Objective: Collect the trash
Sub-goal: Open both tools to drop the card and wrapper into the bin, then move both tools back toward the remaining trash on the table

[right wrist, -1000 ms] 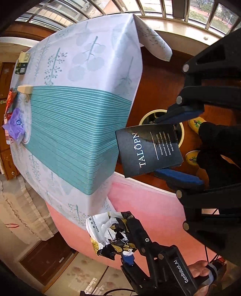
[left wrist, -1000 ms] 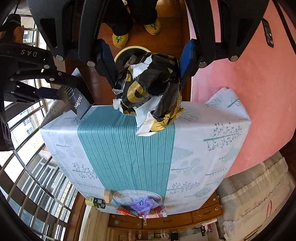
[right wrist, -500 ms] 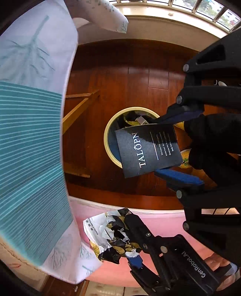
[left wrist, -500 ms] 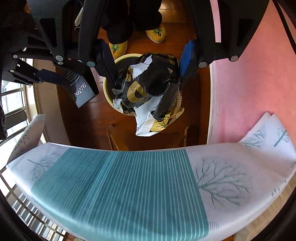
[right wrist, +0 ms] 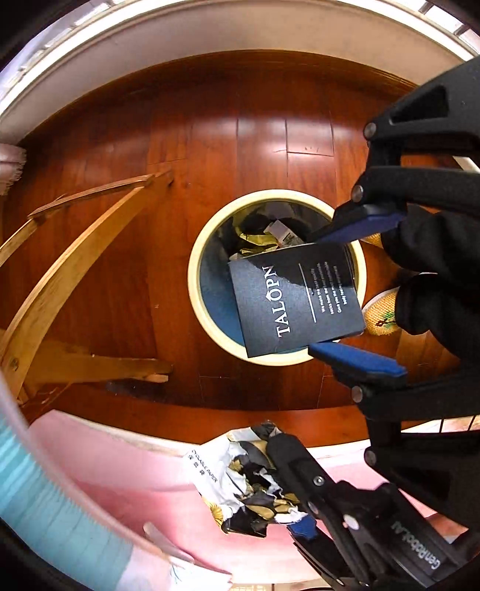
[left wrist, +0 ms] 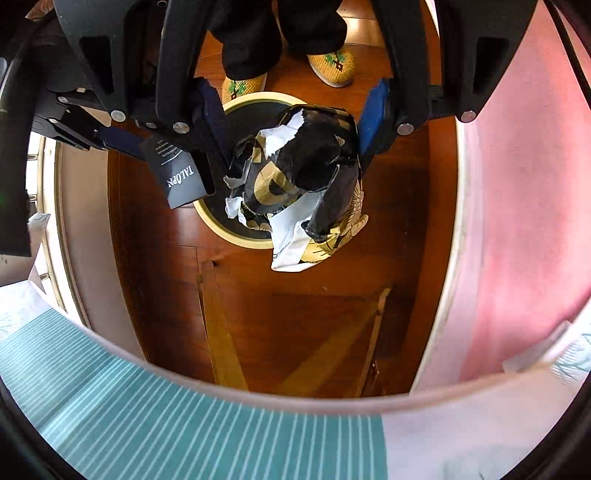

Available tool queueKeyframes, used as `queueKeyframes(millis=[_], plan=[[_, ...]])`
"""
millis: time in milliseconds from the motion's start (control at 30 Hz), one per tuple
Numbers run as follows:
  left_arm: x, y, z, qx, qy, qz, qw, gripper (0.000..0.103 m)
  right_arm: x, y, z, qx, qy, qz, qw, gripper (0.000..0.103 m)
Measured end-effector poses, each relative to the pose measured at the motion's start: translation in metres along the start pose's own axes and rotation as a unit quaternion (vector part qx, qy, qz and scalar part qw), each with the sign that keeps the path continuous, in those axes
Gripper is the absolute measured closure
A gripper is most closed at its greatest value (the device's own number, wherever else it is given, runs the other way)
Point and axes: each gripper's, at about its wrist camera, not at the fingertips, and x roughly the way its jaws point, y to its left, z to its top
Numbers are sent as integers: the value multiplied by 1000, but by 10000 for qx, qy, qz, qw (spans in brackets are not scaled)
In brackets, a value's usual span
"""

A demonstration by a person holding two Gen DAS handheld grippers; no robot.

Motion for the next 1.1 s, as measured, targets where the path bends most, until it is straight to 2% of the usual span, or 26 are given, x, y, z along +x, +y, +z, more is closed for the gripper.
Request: queueKeyframes(millis=[133, 233, 300, 400, 567, 800, 967, 1100], plan=[[12, -3, 2, 21, 130, -202, 9997, 42, 11, -9, 3, 282, 110, 64, 9995, 44], [18, -6, 4, 84, 238, -263, 9993, 37, 19, -18, 5, 567, 216, 184, 9980, 41], [19, -7, 4, 106, 264, -266, 9992, 22, 24, -26, 8, 741, 301, 269, 9964, 36], [18, -11, 5, 113, 304, -210, 9993, 9, 25, -32, 8, 857, 269, 234, 9957, 28], [13, -12, 5, 112, 284, -84, 9995, 9, 15, -35, 4, 882, 211, 182, 9957, 28], [-33, -5, 3, -66, 25, 34, 10000, 9, -20, -33, -2, 842, 85, 130, 9963, 28], [-96, -2, 5, -176, -383, -13, 9991, 9, -72, -18, -10, 701, -97, 116, 9974, 28], [-154, -4, 6, -37, -758, 24, 9971, 9, -124, -2, -17, 546, -407, 100, 9976, 28]])
